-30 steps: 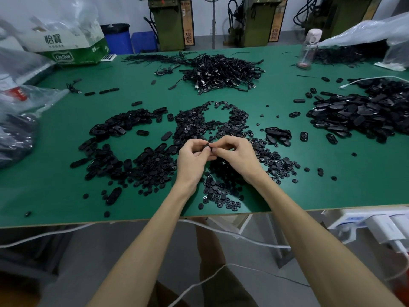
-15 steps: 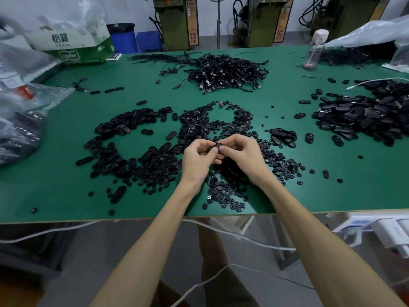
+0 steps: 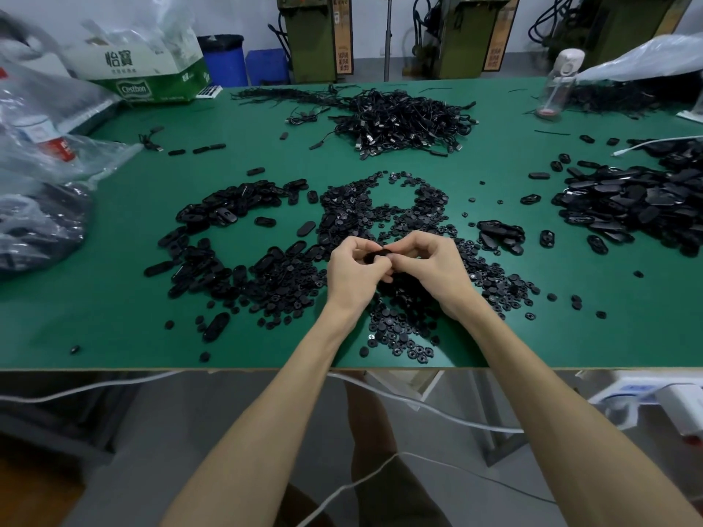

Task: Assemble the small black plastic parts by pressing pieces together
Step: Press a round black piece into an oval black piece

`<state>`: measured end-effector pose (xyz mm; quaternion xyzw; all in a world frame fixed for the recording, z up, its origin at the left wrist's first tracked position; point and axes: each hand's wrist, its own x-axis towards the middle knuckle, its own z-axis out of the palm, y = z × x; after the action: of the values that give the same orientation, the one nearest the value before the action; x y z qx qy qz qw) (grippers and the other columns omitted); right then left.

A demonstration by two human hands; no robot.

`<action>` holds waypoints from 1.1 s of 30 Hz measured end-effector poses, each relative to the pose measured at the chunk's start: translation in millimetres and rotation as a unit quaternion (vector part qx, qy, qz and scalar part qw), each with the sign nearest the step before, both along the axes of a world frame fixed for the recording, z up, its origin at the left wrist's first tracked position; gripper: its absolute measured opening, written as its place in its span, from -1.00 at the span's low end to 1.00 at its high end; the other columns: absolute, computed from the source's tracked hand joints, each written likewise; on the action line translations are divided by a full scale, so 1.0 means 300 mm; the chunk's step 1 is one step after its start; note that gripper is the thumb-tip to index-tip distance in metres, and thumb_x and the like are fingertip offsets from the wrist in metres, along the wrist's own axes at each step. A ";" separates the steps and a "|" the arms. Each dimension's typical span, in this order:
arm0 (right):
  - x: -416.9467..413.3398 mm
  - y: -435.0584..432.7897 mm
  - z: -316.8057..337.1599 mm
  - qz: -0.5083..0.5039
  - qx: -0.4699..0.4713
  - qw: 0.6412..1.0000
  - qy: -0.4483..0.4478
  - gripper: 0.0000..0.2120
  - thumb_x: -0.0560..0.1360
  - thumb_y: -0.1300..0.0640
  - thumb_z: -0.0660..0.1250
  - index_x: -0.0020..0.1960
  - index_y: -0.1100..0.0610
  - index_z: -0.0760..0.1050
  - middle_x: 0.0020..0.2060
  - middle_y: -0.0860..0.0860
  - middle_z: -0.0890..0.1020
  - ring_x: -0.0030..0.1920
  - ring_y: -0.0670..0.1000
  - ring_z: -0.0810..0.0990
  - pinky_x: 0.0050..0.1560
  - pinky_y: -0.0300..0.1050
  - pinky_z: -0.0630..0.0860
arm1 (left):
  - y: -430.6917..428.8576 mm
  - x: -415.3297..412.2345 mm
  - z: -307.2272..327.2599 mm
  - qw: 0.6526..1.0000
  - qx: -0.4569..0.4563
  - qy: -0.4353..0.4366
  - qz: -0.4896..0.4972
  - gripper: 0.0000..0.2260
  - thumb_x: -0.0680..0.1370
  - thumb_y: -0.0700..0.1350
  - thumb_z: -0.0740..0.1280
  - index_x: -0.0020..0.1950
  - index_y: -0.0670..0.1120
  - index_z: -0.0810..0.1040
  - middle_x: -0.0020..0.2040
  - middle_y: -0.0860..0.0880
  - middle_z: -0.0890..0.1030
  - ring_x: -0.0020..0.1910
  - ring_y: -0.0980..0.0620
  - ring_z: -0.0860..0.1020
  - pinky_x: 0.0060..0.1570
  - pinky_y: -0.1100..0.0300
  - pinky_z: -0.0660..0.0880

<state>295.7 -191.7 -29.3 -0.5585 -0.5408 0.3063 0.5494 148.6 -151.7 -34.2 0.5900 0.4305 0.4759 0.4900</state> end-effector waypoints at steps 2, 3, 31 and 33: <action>-0.001 0.000 0.001 0.004 -0.001 1.000 0.001 -0.92 0.48 0.26 0.54 -0.04 0.18 0.69 -0.19 0.08 0.75 -0.13 0.09 0.72 0.01 -0.01 0.65 | 0.002 0.003 -0.001 1.000 -0.001 -0.004 0.002 -0.88 0.51 -0.33 0.42 -0.05 -0.15 0.56 -0.17 -0.12 0.68 -0.33 -0.04 0.70 -0.21 0.05 0.68; 0.000 0.000 0.001 0.004 0.000 1.000 0.002 -0.92 0.48 0.27 0.54 -0.03 0.19 0.69 -0.19 0.09 0.75 -0.13 0.08 0.72 0.02 0.00 0.65 | 0.002 0.004 -0.002 1.000 -0.003 -0.006 0.001 -0.88 0.51 -0.34 0.42 -0.05 -0.16 0.56 -0.17 -0.12 0.68 -0.33 -0.04 0.70 -0.21 0.05 0.68; -0.001 -0.009 0.008 -0.029 0.018 0.998 0.049 -0.81 0.53 0.31 0.41 -0.01 0.09 0.74 -0.10 0.03 0.76 -0.08 0.03 0.69 -0.05 -0.18 0.60 | -0.012 -0.004 0.012 0.999 0.007 -0.026 -0.034 -0.92 0.64 -0.29 0.36 0.11 -0.19 0.60 -0.07 -0.11 0.71 -0.15 -0.01 0.73 -0.08 0.09 0.69; 0.008 -0.010 0.012 -0.075 0.024 0.993 0.090 -0.79 0.53 0.29 0.39 0.04 0.06 0.74 -0.08 0.04 0.75 -0.11 -0.02 0.66 -0.09 -0.21 0.58 | -0.015 0.002 0.016 0.999 0.034 0.002 -0.019 -0.89 0.67 -0.24 0.32 0.18 -0.17 0.59 0.04 -0.10 0.68 -0.08 0.06 0.72 -0.05 0.13 0.68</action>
<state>298.2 -194.7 -25.7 -0.5543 -0.4533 0.2999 0.6304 149.4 -156.1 -29.5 0.6152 0.4039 0.4800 0.4775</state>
